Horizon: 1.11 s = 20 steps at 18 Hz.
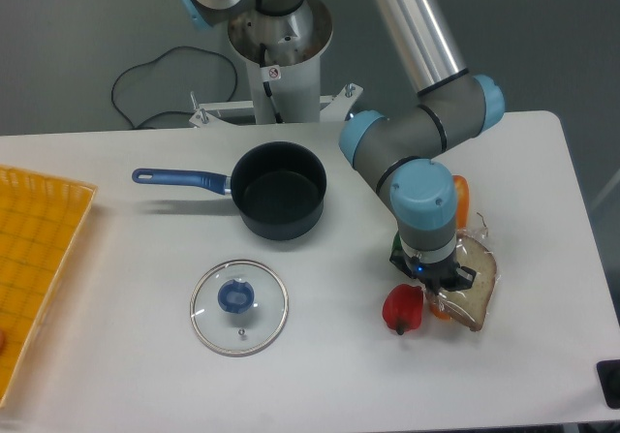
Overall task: Pick up the toast
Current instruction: 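Close the gripper on the edge of the bagged toast, then lift the bagged toast up off the table with the gripper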
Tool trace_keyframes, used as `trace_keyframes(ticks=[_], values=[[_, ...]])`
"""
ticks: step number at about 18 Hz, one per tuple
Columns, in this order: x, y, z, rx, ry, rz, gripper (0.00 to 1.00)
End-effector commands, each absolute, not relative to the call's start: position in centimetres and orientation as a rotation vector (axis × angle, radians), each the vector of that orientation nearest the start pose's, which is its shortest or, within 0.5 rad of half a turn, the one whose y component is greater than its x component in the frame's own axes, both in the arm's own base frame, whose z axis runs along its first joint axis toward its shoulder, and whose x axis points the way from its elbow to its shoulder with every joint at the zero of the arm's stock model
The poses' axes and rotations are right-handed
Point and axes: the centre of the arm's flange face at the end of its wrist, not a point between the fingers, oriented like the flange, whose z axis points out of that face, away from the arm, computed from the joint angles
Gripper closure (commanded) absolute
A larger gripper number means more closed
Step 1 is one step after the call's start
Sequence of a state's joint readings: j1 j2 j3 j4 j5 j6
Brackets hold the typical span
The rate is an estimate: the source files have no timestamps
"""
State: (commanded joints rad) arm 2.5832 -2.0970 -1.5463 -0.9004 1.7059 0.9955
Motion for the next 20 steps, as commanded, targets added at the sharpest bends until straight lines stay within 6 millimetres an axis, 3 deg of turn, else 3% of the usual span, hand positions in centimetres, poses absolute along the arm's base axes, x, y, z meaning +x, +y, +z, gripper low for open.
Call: trace_keyframes(ticks=[9,20], values=[[-47.7,45.4,32.5,-3.062,-0.001,0.205,0.91],[-44.4,43.6,36.6,-3.121,0.232,0.001,0.91]])
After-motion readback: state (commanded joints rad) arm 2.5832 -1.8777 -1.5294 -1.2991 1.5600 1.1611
